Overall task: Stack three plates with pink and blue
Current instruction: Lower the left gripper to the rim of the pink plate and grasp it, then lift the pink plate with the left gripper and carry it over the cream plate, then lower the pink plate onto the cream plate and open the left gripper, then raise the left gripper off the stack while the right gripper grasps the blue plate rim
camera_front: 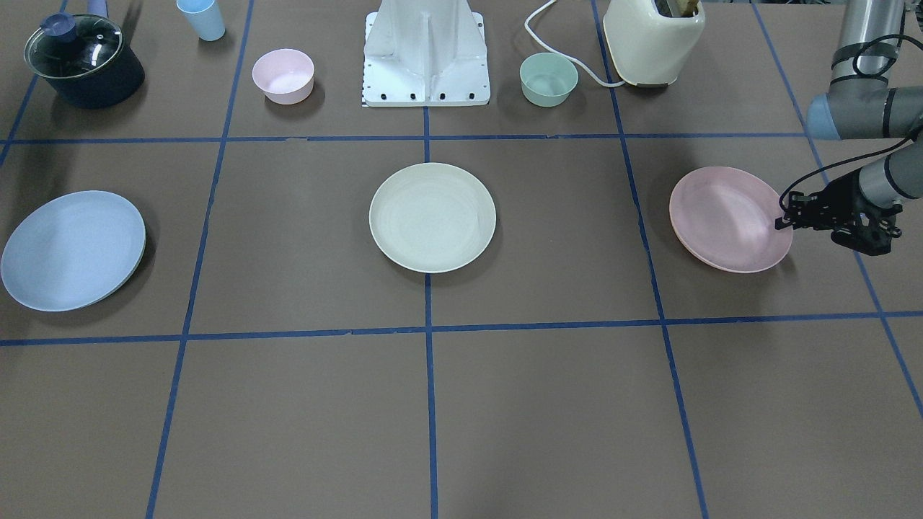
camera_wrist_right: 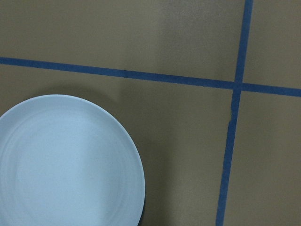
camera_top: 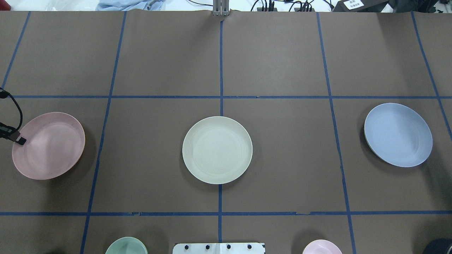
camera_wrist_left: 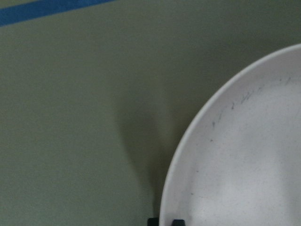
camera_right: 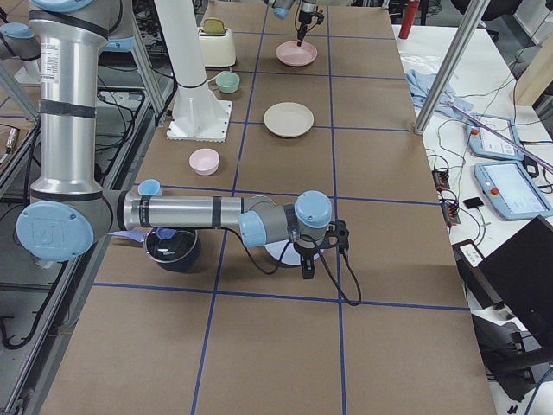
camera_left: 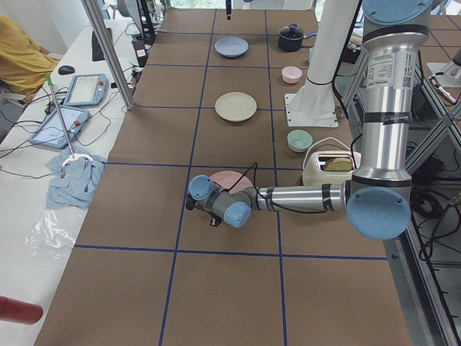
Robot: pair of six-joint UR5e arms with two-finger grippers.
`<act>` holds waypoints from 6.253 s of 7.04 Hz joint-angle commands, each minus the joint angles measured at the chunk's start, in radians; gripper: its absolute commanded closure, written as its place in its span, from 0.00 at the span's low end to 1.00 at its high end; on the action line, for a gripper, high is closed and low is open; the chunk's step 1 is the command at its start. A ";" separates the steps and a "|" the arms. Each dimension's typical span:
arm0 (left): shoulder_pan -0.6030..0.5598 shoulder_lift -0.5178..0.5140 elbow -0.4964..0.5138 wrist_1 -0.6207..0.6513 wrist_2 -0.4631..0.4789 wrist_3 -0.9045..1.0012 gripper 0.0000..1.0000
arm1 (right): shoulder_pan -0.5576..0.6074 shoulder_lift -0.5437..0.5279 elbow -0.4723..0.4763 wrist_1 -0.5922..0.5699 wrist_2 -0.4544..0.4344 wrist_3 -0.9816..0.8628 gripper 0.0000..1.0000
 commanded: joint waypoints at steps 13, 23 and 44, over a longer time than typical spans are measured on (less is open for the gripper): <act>0.430 -0.496 -0.184 0.000 0.147 -1.067 1.00 | -0.001 -0.002 0.003 0.000 0.020 0.002 0.00; 0.476 -0.548 -0.116 -0.040 0.196 -1.069 0.93 | -0.001 -0.003 0.009 0.000 0.021 0.002 0.00; 0.370 -0.501 -0.185 -0.121 0.198 -1.072 0.46 | -0.224 -0.023 -0.167 0.365 0.017 0.402 0.02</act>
